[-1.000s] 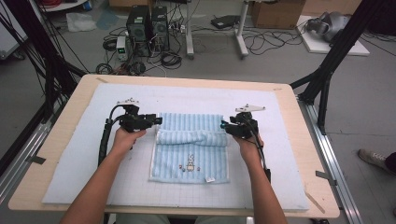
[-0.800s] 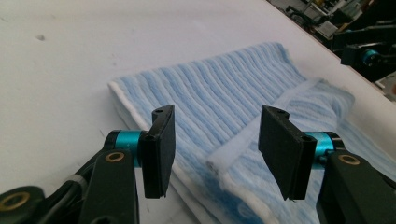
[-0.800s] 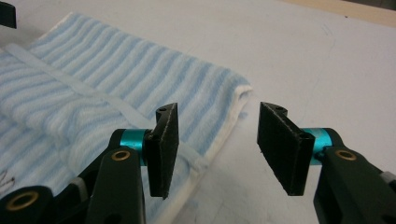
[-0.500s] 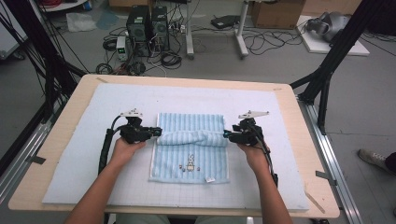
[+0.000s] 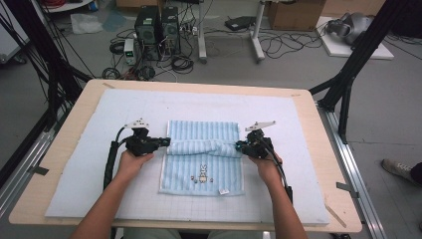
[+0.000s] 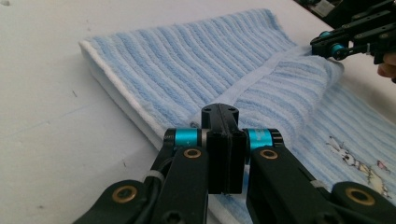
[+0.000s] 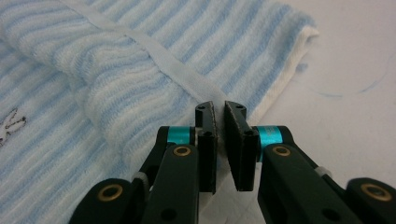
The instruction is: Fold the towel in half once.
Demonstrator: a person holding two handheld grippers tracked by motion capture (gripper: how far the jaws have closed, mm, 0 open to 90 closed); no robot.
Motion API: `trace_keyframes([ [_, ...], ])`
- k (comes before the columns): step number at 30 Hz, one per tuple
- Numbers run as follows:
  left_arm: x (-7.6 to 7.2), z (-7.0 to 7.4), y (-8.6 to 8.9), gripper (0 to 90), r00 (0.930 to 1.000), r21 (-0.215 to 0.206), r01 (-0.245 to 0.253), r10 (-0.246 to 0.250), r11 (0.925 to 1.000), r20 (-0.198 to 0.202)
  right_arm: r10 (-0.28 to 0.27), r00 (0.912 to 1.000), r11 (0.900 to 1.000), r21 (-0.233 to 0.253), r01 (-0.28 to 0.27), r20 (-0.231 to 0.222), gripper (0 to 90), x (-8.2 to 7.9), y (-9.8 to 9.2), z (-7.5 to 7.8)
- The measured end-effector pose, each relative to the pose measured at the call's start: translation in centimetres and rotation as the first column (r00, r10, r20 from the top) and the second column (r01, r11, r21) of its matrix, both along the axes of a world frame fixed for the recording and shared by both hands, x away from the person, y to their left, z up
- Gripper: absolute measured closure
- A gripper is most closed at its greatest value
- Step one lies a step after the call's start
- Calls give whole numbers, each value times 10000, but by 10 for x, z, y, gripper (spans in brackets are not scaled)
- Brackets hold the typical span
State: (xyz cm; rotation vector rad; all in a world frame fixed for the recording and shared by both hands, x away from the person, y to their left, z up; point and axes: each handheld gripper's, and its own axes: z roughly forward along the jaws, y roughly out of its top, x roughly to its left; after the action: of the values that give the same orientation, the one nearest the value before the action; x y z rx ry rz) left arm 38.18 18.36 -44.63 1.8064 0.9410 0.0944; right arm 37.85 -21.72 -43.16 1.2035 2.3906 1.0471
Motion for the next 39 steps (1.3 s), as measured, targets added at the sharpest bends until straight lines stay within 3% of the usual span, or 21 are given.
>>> trace_keyframes([
  [6, -3, 7, 2, 900, 9997, -166, 2, 2, 9999, 225, -153, 9998, 9993, 351, 148, 126, 835, -8, -6, -3],
  [10, -5, 10, 3, 900, 9996, -358, 45, -35, 9994, 277, -40, 9989, 9980, 628, 11, 463, 835, -17, -8, 3],
  [12, -6, 11, 3, 900, 9994, -326, -52, 62, 9995, 331, 14, 9979, 9976, 691, -59, 643, 835, -22, -8, 5],
  [14, -5, 10, 1, 894, 9969, 93, -435, 428, 9990, 655, 13, 9979, 9978, 653, -55, 645, 834, -24, -7, 5],
  [15, -2, 9, -1, 813, 9957, 103, -662, 654, 9978, 651, 27, 9980, 9979, 647, -68, 634, 834, -23, -8, 4],
  [16, 0, 8, -2, 636, 9951, 41, -820, 817, 9966, 564, 24, 9983, 9980, 626, -61, 588, 834, -22, -7, 3],
  [18, 5, 6, -6, 517, 9947, 156, -873, 863, 9961, 559, 41, 9982, 9982, 596, -77, 594, 834, -22, -7, 3],
  [19, 7, 6, -8, 513, 9953, 209, -823, 810, 9964, 537, 49, 9984, 9980, 622, -84, 571, 834, -22, -7, 3],
  [22, 11, 4, -14, 522, 9971, 514, -658, 637, 9965, 416, -6, 9984, 9979, 650, -31, 570, 833, -21, -8, 3],
  [26, 12, 0, -19, 606, 9995, 852, -324, 317, 9958, 95, -26, 9984, 9973, 732, -15, 563, 832, -21, -9, 3],
  [28, 12, 0, -18, 682, 9997, 1014, -219, 211, 9946, 88, -15, 9985, 9973, 737, -25, 551, 832, -21, -9, 3],
  [30, 11, -1, -17, 842, 9999, 1086, -101, 92, 9940, 82, -10, 9986, 9973, 734, -29, 538, 832, -21, -9, 3],
  [39, 4, 11, -9, 861, 9998, 365, 85, -91, 9993, 160, -17, 9981, 9963, 859, -37, 620, 832, -24, -9, 5],
])
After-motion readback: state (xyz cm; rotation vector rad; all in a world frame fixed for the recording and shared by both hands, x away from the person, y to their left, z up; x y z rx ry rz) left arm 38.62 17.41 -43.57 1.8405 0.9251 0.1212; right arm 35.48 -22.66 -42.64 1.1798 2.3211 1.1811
